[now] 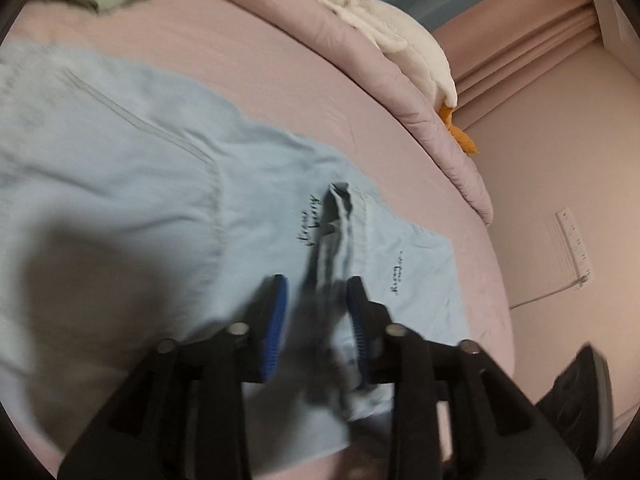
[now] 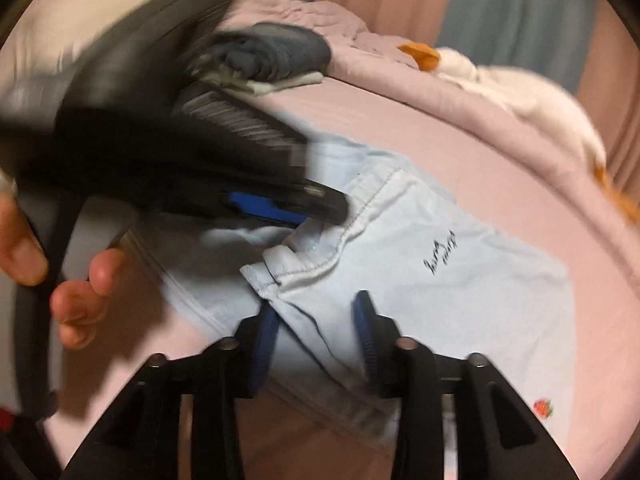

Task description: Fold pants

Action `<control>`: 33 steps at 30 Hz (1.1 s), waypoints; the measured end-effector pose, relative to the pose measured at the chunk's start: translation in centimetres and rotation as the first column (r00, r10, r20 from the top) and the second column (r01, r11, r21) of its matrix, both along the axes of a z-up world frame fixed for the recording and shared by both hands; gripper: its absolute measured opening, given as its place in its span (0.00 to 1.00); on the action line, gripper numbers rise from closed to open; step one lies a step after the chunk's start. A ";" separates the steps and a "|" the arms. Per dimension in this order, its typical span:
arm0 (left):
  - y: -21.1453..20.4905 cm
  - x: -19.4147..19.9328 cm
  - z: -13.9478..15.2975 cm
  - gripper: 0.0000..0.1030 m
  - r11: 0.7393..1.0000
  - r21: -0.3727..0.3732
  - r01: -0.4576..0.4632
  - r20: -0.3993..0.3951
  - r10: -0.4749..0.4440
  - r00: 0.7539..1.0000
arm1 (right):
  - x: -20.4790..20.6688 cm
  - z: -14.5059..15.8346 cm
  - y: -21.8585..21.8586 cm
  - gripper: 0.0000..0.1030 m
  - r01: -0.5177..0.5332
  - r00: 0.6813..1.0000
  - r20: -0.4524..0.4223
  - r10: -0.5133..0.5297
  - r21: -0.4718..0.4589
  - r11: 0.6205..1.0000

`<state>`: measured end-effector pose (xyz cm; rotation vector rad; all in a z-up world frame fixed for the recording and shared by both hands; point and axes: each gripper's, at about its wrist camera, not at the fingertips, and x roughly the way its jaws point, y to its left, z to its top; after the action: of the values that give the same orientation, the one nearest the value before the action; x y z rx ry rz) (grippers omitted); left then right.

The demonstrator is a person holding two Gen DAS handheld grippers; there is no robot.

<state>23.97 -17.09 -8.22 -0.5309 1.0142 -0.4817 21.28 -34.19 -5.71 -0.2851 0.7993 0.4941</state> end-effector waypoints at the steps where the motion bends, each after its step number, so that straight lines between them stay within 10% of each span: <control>1: 0.4 -0.3 0.3 0.47 1.000 0.014 -0.002 0.015 0.002 1.000 | -0.3 0.4 -0.9 0.46 0.007 1.000 -0.020 -0.006 0.042 0.999; 9: -0.5 -0.8 2.6 0.48 0.999 -0.039 0.023 0.122 -0.018 0.992 | -2.3 4.7 -10.1 0.46 0.164 0.986 -0.041 -0.159 0.274 0.948; 14: -6.5 -0.2 3.1 0.47 0.983 -0.084 0.163 0.103 -0.154 0.983 | 0.1 3.5 -13.5 0.38 0.352 0.936 -0.066 -0.346 0.213 0.911; 18: -10.9 0.8 0.6 0.44 0.977 0.085 0.195 0.063 -0.200 0.978 | 0.4 2.0 -13.8 0.38 0.393 0.920 -0.082 -0.384 0.184 0.901; 20: -10.1 0.5 -1.0 0.29 0.970 0.184 0.158 0.050 -0.170 0.984 | 0.6 1.4 -13.2 0.38 0.389 0.921 -0.085 -0.380 0.161 0.907; 21: -9.0 0.5 -1.4 0.02 0.967 0.218 0.133 0.058 -0.149 0.987 | 0.7 1.1 -12.7 0.38 0.384 0.923 -0.083 -0.376 0.144 0.912; 33: -3.1 -1.5 -1.8 0.03 0.982 0.182 0.052 0.074 -0.067 0.995 | 0.2 2.4 -10.7 0.38 0.343 0.939 -0.056 -0.339 0.103 0.933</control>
<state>22.43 -20.23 -10.06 -0.3186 0.9882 -0.4558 21.50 -44.86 -3.33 -0.0296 0.8342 0.2147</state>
